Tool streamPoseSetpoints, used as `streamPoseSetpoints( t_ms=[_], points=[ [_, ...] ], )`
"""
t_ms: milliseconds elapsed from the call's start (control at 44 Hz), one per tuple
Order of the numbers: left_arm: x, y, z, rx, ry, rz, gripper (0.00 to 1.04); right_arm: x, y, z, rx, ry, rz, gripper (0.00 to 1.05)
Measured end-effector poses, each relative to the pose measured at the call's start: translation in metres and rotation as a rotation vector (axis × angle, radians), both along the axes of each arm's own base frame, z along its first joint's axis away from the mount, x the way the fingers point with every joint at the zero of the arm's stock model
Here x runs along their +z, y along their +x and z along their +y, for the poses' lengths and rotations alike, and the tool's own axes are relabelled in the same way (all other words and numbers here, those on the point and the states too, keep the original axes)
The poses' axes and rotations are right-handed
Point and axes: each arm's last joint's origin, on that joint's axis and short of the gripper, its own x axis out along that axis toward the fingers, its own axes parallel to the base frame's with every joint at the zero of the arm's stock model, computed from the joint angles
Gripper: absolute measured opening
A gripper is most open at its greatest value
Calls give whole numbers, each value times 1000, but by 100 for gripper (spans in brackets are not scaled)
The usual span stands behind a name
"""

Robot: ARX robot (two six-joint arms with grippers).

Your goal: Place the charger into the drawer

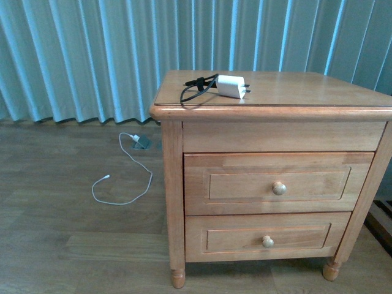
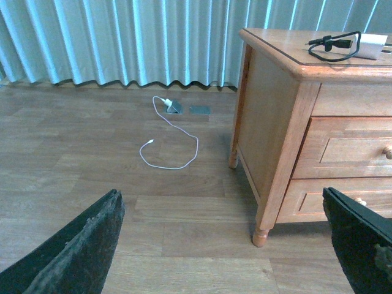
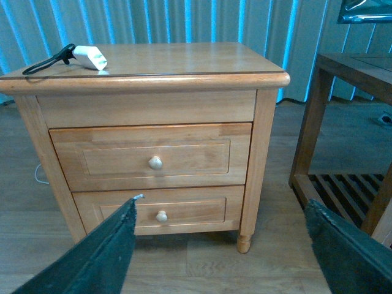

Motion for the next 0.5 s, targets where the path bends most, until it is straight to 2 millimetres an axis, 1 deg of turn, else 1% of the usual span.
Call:
streamPoseSetpoints(
  t_ms=[46, 91, 182, 432, 501],
  points=[
    [0, 0, 0, 0, 0, 0, 99, 0, 0, 0, 0, 0, 0, 93],
    [0, 0, 0, 0, 0, 0, 99, 0, 0, 0, 0, 1, 0, 98],
    [0, 0, 0, 0, 0, 0, 99, 0, 0, 0, 0, 0, 0, 96],
    [0, 0, 0, 0, 0, 0, 99, 0, 0, 0, 2, -2, 2, 96],
    [0, 0, 0, 0, 0, 0, 99, 0, 4, 2, 63, -76, 42, 96]
  ],
)
